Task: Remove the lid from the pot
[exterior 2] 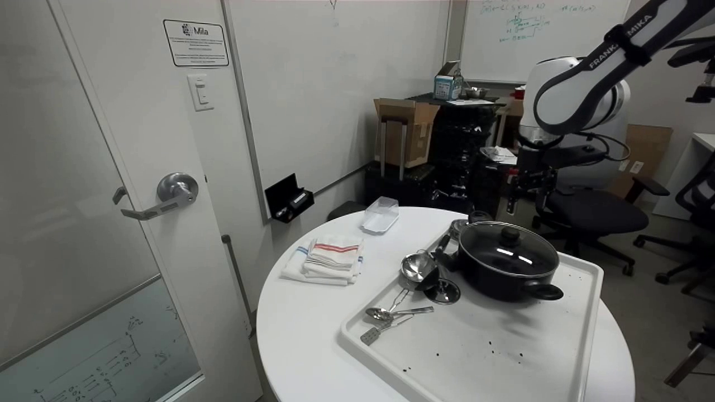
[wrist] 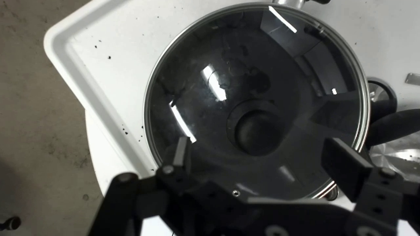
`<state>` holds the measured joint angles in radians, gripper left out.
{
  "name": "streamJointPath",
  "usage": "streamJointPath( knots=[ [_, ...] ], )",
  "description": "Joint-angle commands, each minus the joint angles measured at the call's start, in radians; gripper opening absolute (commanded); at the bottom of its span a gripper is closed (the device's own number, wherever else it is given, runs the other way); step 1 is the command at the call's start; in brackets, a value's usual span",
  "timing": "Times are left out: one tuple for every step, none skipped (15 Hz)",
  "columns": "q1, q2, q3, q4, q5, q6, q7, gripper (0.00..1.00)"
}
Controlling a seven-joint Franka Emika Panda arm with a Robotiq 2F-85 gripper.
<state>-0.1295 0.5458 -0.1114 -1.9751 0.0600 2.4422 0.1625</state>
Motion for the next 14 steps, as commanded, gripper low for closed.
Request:
streamJointPath(
  knots=[
    [0.007,0.064,-0.003,0.022,0.016,0.097,0.013,1.0],
    [0.009,0.076,-0.005,0.026,0.015,0.112,0.015,1.0],
    [0.01,0.091,-0.004,0.03,0.015,0.129,0.016,1.0],
    [0.011,0.101,-0.004,0.032,0.015,0.141,0.015,1.0],
    [0.01,0.111,0.0,0.034,0.018,0.149,0.011,1.0],
    [0.01,0.118,0.002,0.035,0.019,0.159,0.01,1.0],
    [0.01,0.125,0.007,0.035,0.022,0.168,0.006,1.0],
    [0.011,0.13,0.009,0.037,0.023,0.173,0.005,1.0],
    [0.012,0.136,0.012,0.04,0.025,0.179,0.005,1.0],
    [0.012,0.141,0.015,0.046,0.027,0.178,0.004,1.0],
    [0.013,0.146,0.017,0.05,0.03,0.179,0.004,1.0],
    [0.014,0.149,0.019,0.053,0.032,0.177,0.005,1.0],
    [0.014,0.152,0.019,0.056,0.033,0.177,0.004,0.95],
    [0.016,0.155,0.019,0.058,0.034,0.178,0.005,0.9]
  ],
)
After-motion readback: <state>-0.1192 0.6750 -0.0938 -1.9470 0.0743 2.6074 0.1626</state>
